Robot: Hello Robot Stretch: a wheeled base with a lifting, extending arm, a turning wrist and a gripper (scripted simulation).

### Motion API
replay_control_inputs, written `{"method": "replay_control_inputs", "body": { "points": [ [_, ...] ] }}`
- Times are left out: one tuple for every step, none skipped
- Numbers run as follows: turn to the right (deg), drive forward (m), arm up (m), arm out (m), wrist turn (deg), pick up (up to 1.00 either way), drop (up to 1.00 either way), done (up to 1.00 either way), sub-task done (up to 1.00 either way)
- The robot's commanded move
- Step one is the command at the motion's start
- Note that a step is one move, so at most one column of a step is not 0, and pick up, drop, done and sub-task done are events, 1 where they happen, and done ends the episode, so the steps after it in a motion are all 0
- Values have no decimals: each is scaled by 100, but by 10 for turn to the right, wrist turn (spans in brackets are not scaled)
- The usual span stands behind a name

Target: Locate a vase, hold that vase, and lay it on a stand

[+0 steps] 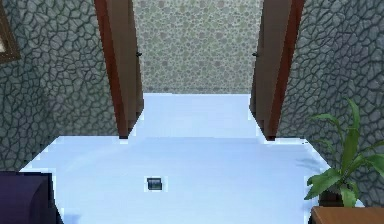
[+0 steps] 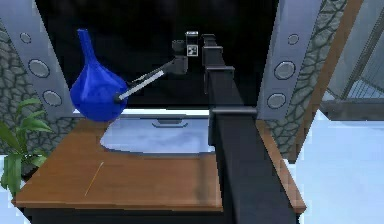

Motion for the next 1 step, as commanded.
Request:
{"method": "replay_control_inputs", "body": {
  "points": [
    [0,0,0,0,450,0,0,0,0]
  ]
}}
